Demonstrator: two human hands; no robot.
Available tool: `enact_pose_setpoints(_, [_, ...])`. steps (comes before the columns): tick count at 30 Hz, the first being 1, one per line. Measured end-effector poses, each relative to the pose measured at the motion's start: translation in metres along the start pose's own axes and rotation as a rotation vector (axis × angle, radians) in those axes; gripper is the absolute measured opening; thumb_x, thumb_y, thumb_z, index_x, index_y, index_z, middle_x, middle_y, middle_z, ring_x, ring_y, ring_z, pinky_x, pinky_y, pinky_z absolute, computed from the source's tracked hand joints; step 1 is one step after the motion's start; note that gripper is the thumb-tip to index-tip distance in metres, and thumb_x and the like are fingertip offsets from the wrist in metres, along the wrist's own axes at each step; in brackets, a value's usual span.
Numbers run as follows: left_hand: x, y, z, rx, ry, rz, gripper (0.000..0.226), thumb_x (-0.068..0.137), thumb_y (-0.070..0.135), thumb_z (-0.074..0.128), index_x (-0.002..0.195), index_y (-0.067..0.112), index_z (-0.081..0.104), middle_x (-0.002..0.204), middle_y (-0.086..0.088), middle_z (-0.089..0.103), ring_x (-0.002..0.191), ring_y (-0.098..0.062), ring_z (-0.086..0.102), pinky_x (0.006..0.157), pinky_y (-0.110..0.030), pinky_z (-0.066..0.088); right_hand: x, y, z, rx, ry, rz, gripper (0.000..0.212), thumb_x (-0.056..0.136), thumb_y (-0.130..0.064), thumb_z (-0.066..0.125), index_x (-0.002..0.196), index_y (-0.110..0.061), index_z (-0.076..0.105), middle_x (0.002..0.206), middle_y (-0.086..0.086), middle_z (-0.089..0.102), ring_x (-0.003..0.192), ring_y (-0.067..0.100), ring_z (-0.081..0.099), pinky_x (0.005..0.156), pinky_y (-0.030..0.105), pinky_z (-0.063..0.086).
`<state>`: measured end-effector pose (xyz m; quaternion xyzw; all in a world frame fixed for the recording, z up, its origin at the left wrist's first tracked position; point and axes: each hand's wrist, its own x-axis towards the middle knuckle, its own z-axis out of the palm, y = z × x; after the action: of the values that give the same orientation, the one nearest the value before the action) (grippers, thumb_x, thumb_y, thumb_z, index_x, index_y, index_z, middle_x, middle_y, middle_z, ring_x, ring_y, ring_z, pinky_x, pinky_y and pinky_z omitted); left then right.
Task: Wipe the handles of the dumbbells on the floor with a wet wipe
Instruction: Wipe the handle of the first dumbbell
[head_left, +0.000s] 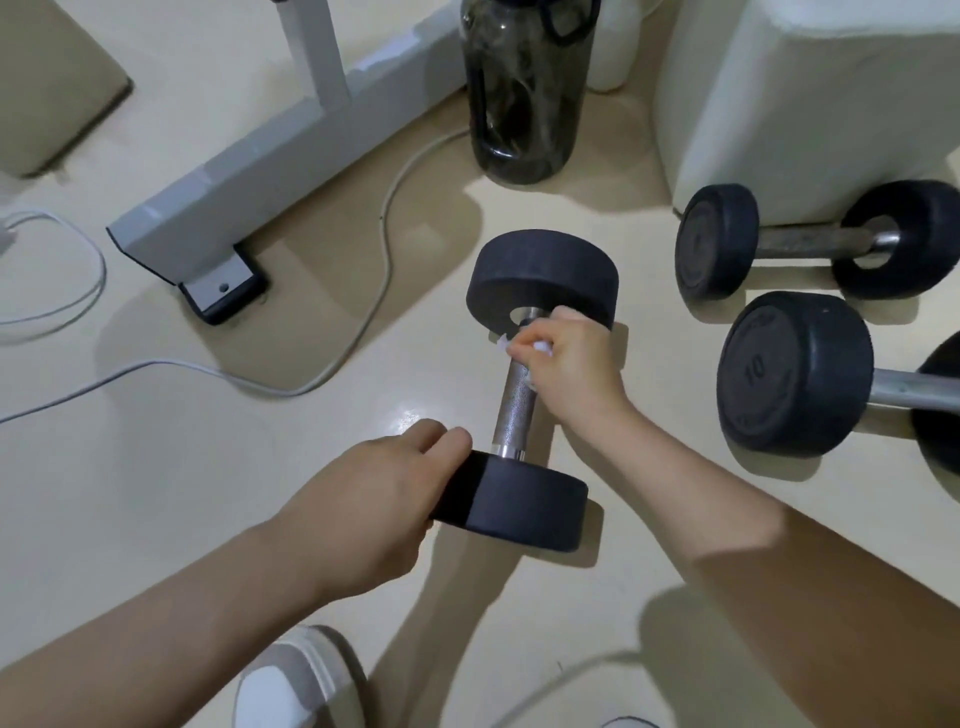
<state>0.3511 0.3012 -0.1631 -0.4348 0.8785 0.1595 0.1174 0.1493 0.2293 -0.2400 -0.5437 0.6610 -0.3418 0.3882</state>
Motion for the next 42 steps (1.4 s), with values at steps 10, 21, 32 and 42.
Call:
enact_pose_setpoints(10, [0.010,0.027,-0.006,0.279,0.082,0.266,0.055,0.067,0.037,0.076,0.116,0.019,0.059,0.091,-0.003,0.054,0.063,-0.022,0.048,0.037,-0.029,0.043,-0.001,0.002,0.009,0.062,0.000,-0.016,0.009,0.078,-0.015,0.075,0.071,-0.010,0.073,0.072,-0.012,0.048,0.070,0.008,0.052,0.059,0.011,0.041])
enact_pose_setpoints(21, [-0.013,-0.014,-0.001,0.163,0.049,0.148,0.049,0.068,0.018,0.070,0.114,0.021,0.053,0.096,-0.004,0.057,0.068,-0.027,0.056,0.051,-0.039,0.052,-0.014,-0.008,0.023,0.279,-0.062,0.133,0.007,0.080,-0.017,0.075,0.079,-0.011,0.073,0.085,-0.006,0.054,0.070,0.009,0.060,0.057,0.020,0.053])
enact_pose_setpoints(32, [-0.028,-0.091,-0.026,0.316,-0.054,0.440,0.073,0.072,0.059,0.043,0.122,0.007,0.050,0.107,-0.010,0.064,0.077,-0.020,0.065,0.050,-0.026,0.055,-0.005,-0.042,0.029,-0.051,-0.422,0.142,0.004,0.080,-0.012,0.071,0.079,-0.015,0.072,0.076,0.000,0.062,0.065,0.011,0.060,0.060,0.018,0.051])
enact_pose_setpoints(42, [-0.014,-0.089,0.006,-0.100,0.222,0.214,0.057,0.072,0.058,0.051,0.126,0.037,0.051,0.097,-0.001,0.068,0.057,-0.021,0.063,0.038,-0.029,0.050,0.011,-0.028,0.084,-0.072,0.204,0.148,0.013,0.084,-0.045,0.058,0.076,-0.055,0.059,0.094,-0.024,0.056,0.079,0.003,0.058,0.068,0.035,0.053])
